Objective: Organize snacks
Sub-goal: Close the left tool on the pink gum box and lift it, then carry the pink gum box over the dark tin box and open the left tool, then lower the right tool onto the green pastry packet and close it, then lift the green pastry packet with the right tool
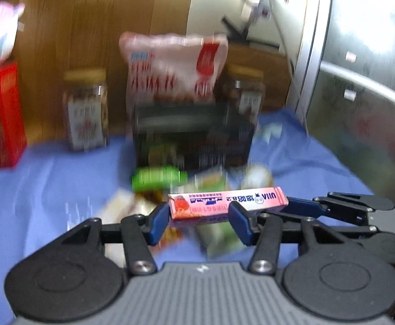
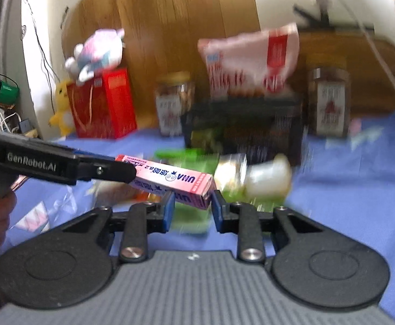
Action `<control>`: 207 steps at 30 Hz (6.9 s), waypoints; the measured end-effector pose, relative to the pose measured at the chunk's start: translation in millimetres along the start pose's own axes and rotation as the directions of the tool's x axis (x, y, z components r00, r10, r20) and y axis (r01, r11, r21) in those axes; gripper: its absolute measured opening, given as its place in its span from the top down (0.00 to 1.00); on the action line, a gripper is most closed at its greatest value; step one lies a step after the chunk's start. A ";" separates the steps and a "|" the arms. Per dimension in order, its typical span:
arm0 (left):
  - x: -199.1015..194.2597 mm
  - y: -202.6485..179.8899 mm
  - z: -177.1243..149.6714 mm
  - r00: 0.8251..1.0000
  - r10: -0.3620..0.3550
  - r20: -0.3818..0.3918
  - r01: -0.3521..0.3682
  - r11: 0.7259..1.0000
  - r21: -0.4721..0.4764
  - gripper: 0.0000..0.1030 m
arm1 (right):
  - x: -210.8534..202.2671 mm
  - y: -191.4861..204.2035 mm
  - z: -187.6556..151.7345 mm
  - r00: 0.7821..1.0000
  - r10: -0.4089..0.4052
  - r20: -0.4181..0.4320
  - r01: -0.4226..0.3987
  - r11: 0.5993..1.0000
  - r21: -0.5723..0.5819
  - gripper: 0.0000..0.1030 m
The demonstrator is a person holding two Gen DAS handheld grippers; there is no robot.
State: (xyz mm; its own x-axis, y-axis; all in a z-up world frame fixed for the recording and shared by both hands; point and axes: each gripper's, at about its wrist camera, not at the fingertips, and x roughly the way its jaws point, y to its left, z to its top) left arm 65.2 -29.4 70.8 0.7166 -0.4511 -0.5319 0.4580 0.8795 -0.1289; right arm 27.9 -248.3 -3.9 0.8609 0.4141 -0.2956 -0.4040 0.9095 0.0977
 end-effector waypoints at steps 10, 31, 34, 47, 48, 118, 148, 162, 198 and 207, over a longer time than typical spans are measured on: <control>85.8 11.4 87.9 0.996 0.031 0.080 -0.029 0.999 -0.031 0.53 | 57.3 -51.0 62.8 0.978 -0.097 0.182 0.106 0.993 -0.043 0.68; 83.8 16.6 67.8 0.994 -0.090 0.055 0.097 0.985 -0.141 0.38 | 45.3 -106.4 47.7 0.988 -0.106 0.109 0.093 0.989 0.119 0.40; 75.7 9.1 49.5 0.990 -0.141 0.010 0.141 0.979 -0.146 0.38 | 38.2 -103.8 23.1 0.999 -0.039 0.010 0.038 0.991 0.129 0.32; 115.7 -33.8 39.1 0.948 -0.266 -0.176 0.233 0.955 -0.184 0.38 | 49.9 -76.8 -5.4 0.994 -0.044 -0.104 0.046 0.999 0.022 0.31; 121.2 -36.4 37.7 0.946 -0.264 -0.189 0.231 0.956 -0.183 0.39 | 50.5 -79.9 -5.3 0.994 -0.036 -0.106 0.040 0.998 0.041 0.31; 38.7 53.1 -9.4 0.998 0.070 0.007 -0.069 0.997 -0.035 0.43 | 68.2 26.1 -15.6 0.977 -0.162 -0.135 0.145 0.981 -0.128 0.29; 39.9 67.7 -12.0 0.990 0.136 -0.037 -0.139 0.983 -0.124 0.31 | 64.5 54.1 -12.8 0.982 -0.185 -0.027 0.179 0.971 -0.159 0.41; 45.3 61.9 -14.9 0.990 0.130 -0.055 -0.135 0.987 -0.086 0.25 | 70.9 55.0 -23.7 0.964 -0.245 -0.102 0.220 0.953 -0.210 0.48; 58.8 54.2 -23.3 0.984 0.158 -0.083 -0.161 0.987 -0.023 0.12 | 60.9 58.3 -28.8 0.965 -0.233 -0.117 0.193 0.940 -0.280 0.44; 49.3 52.4 -21.7 0.994 0.104 -0.036 -0.106 0.994 -0.031 0.12 | 59.1 55.3 -31.3 0.967 -0.209 -0.146 0.167 0.951 -0.261 0.43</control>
State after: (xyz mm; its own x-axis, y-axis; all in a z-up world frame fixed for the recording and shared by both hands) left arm 113.2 -2.3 19.7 0.7412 -0.3511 -0.5721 0.3630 0.9266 -0.0983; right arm 46.8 -174.6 -45.7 0.8716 0.2047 -0.4454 -0.3214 0.9247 -0.2041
